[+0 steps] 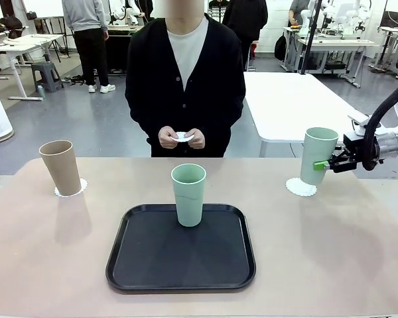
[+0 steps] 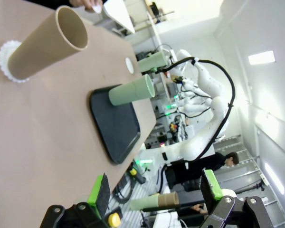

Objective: Place coasters on the table and set cups on them.
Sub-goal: Take one Reusable plastic cup from the Flat Tray and place it on a coaster set by the human.

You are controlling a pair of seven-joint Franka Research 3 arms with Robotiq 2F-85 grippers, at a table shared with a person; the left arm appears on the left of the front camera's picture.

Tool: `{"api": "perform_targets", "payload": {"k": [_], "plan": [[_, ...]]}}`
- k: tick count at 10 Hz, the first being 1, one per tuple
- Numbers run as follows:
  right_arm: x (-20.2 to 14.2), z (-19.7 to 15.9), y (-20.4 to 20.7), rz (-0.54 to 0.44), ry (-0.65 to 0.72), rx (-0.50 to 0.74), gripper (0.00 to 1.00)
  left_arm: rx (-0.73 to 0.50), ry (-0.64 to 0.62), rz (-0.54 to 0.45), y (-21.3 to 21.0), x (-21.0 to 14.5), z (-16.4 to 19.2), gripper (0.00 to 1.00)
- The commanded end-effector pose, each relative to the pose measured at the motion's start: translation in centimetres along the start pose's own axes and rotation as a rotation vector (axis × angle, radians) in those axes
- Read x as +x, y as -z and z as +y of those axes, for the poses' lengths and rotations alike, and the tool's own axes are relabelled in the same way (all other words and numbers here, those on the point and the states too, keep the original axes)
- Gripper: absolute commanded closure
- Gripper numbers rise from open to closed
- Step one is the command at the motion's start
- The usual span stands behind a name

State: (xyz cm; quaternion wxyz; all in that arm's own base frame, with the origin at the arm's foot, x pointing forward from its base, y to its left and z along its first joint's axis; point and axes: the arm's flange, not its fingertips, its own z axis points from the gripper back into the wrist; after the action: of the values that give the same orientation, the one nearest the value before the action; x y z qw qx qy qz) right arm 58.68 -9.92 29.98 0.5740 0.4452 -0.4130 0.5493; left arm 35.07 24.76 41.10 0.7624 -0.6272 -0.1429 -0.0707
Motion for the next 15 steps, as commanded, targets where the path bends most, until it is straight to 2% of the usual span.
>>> {"api": "perform_targets", "payload": {"k": [1,8,11,15], "plan": [[-0.2,-0.3,0.3,-0.003,0.012,0.017,0.15,0.003,0.005,-0.006,-0.1,0.0,-0.2,0.00],[-0.4,0.0,0.3,-0.005,0.006,0.004,0.15,0.003,0.005,-0.006,-0.1,0.0,-0.2,0.00],[-1.2,-1.1,1.4,-0.061,-0.079,0.026,0.15,0.003,0.005,-0.006,-0.1,0.0,-0.2,0.00],[-2.0,-1.7,1.8,-0.072,-0.102,0.039,0.15,0.003,0.005,-0.006,-0.1,0.0,-0.2,0.00]]}}
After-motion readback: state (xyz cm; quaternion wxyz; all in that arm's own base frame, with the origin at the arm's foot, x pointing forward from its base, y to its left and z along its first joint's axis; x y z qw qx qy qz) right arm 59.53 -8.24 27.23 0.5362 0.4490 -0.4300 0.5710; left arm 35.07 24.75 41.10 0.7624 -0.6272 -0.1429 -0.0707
